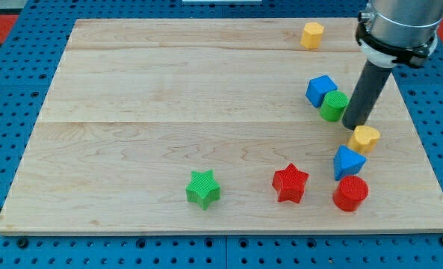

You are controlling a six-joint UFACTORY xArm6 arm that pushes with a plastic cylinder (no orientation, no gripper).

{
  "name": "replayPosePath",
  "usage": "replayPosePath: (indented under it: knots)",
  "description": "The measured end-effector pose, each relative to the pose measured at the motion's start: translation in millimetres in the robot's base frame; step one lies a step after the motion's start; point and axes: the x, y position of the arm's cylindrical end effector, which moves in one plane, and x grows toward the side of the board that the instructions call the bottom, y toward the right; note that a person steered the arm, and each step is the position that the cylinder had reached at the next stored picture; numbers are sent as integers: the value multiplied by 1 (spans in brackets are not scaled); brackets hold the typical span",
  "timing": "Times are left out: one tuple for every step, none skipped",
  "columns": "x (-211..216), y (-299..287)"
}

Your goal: Place the green circle close to the green star

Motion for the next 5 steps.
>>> replayPosePath:
  knots:
    - [-19,16]
    - [-38,9]
    - [-42,-48]
    - [-37,-144]
    - [1,-191]
